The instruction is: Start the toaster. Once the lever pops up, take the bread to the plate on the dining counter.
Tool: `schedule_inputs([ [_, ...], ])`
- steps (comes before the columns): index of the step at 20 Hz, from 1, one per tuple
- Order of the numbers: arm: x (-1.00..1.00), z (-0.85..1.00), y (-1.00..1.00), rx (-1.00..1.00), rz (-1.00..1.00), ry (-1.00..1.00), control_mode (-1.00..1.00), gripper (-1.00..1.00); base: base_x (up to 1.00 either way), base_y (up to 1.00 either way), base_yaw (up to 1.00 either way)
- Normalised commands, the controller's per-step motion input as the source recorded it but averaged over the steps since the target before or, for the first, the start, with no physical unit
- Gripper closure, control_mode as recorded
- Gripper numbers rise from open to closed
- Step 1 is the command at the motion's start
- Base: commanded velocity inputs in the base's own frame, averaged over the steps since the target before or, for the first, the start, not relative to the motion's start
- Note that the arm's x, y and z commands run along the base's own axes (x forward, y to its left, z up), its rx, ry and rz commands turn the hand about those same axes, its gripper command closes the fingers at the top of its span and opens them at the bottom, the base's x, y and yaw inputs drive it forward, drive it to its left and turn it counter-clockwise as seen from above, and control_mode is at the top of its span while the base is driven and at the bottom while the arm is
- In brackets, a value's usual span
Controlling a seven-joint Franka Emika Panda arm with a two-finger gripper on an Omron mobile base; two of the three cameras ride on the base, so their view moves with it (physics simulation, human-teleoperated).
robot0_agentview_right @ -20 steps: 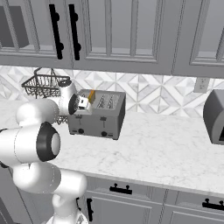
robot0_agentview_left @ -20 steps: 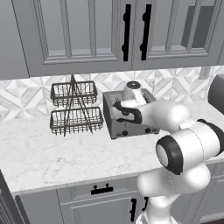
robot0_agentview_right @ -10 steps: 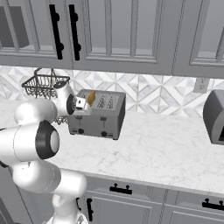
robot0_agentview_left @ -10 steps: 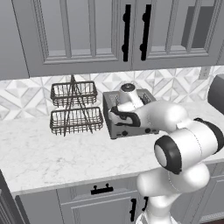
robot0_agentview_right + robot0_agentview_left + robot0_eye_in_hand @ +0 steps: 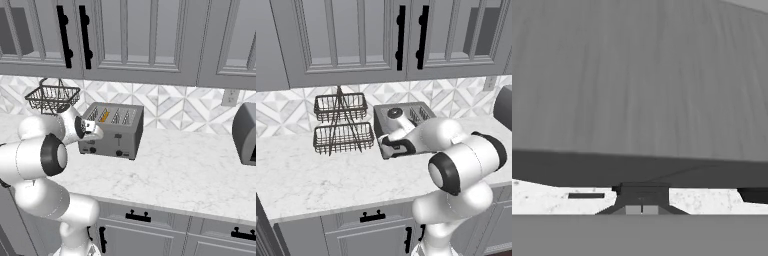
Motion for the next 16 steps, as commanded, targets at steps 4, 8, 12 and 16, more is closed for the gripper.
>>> schedule_inputs([
  [4,-0.28,-1.00,-0.13,-0.06,-0.01,0.00,-1.00,1.00,0.00,0.00,0.00],
  [8,-0.44,-0.26,-0.13,0.03,0.00,-0.03,-1.00,1.00,0.00,0.00,0.00],
  [12,-0.44,0.31,-0.06,0.10,0.00,-0.09,-1.00,1.00,0.00,0.00,0.00],
  [16,-0.25,0.74,0.00,0.10,-0.01,-0.08,-1.00,1.00,0.00,0.00,0.00],
])
